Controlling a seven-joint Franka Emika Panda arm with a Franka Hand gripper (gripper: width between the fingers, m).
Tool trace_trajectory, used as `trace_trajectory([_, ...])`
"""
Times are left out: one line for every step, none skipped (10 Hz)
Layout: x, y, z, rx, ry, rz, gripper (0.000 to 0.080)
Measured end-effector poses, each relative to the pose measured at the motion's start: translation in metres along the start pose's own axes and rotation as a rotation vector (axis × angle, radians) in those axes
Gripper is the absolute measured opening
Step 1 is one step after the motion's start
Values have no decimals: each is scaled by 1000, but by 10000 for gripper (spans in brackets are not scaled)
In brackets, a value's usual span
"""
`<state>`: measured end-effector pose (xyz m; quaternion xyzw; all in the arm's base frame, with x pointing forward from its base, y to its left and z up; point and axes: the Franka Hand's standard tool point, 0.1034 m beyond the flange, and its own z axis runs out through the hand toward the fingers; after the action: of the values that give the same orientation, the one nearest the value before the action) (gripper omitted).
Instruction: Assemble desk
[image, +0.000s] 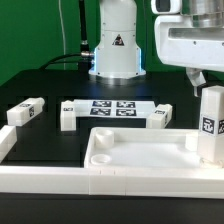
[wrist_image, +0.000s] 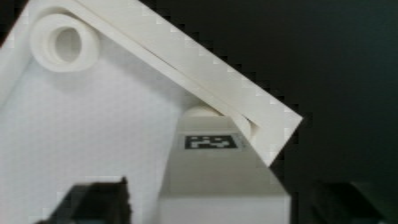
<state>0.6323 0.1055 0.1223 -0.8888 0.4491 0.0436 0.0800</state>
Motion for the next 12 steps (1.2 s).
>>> trace_trajectory([-2, -1, 0, -7, 1, -53, 618])
trace_trajectory([-4, -3, -1, -41, 9, -119, 640])
trace_trajectory([-3, -7, -1, -36, 12, -240, 640])
trace_trajectory([-2, -7, -1, -37, 11, -291, 648])
trace_trajectory([-2, -7, -1, -37, 9, -373, 648])
trace_trajectory([-2, -6, -1, -38, 8, -426, 649])
trace_trajectory([-2, -6, -1, -38, 6, -517, 649])
trace_trajectory([-2, -6, -1, -46, 10, -603, 649])
trace_trajectory([-1, -5, 0, -94, 39, -748, 649])
trace_trajectory([-1, -5, 0, -104, 43, -857, 649])
trace_trajectory([1, -5, 0, -108, 42, -944, 649])
trace_trajectory([3, -5, 0, -116, 45, -1058, 649])
